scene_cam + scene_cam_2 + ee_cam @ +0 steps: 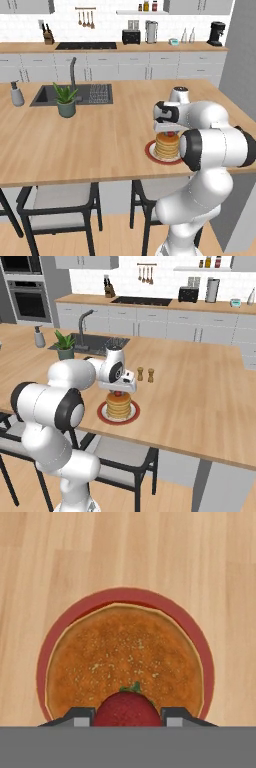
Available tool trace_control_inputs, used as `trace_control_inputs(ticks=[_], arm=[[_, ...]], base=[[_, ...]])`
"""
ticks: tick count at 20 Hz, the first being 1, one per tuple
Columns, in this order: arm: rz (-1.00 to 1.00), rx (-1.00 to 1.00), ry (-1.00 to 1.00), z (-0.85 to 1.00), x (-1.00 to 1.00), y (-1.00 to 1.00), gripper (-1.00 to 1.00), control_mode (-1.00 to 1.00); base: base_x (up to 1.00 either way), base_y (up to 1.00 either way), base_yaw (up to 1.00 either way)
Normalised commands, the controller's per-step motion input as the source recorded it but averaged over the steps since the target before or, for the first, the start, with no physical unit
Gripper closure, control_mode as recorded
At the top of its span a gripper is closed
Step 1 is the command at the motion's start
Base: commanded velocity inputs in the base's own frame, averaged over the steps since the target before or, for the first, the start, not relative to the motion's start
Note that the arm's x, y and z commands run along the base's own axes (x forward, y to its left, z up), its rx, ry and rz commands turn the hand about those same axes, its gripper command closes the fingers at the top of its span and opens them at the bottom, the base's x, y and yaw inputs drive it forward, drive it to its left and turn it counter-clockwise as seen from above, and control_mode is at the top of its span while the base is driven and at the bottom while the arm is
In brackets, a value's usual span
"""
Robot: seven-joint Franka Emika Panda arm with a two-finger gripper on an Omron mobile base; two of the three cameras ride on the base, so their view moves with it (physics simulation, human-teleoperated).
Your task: Take the strawberry from the fridge and place it on top of the pancake, located on the dining counter.
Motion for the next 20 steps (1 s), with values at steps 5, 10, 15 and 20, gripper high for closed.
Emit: trace_control_inputs(ticks=[5,10,15,20], arm=[[0.00,0.00,0.00,-0.12,-0.04,0.00,-1.00,-1.00],[0.00,0.00,0.00,-0.01,-0.12,0.00,-1.00,-1.00],[0.00,0.00,-0.03,0.65,-0.39,0.00,-1.00,-1.00],[0.00,0.00,-0.05,0.46,-0.51,0.00,-1.00,-1.00]], base=[[0.00,0.00,0.00],[0.00,0.00,0.00],[0.00,0.00,0.00],[0.00,0.00,0.00]])
